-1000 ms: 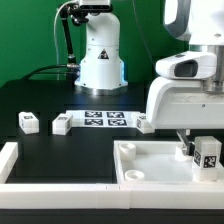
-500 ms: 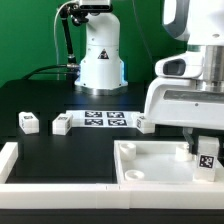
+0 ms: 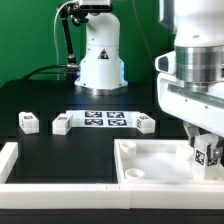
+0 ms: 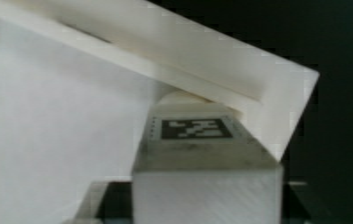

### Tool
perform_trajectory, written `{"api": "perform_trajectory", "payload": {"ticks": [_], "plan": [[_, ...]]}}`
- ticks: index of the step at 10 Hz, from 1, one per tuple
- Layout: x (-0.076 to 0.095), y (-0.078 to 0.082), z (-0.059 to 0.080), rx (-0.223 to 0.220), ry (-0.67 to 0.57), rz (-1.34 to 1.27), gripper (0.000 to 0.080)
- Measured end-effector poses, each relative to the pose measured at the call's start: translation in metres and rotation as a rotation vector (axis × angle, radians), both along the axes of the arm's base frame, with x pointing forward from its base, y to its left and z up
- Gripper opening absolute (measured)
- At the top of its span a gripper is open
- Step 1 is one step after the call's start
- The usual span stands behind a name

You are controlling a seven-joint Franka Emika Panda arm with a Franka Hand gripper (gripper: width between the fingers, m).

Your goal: Assemble square table

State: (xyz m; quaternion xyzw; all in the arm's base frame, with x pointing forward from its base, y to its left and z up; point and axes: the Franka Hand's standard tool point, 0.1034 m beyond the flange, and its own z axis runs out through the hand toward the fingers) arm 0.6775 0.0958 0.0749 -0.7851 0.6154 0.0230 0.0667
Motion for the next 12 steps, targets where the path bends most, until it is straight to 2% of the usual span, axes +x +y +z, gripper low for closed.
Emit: {"api": "perform_trajectory", "payload": {"ticks": [4,6,7,10,12], "plan": [[-0.0015,0.0012,-0.0039,0.015,0.048,-0.329,0.0290],[0.0007,0.0035,-0.0035,0.051,0.075,-0.637,0.0290],[0.0007,0.0034,-0.0030,0.053,0.078,-0.702,0.0291],[-0.0001,0.0027,-0.0042,0.046,0.075,-0.675,0.0292],[0.0002,0.0028,-0.0041,0.046,0.073,-0.675,0.0603]]}}
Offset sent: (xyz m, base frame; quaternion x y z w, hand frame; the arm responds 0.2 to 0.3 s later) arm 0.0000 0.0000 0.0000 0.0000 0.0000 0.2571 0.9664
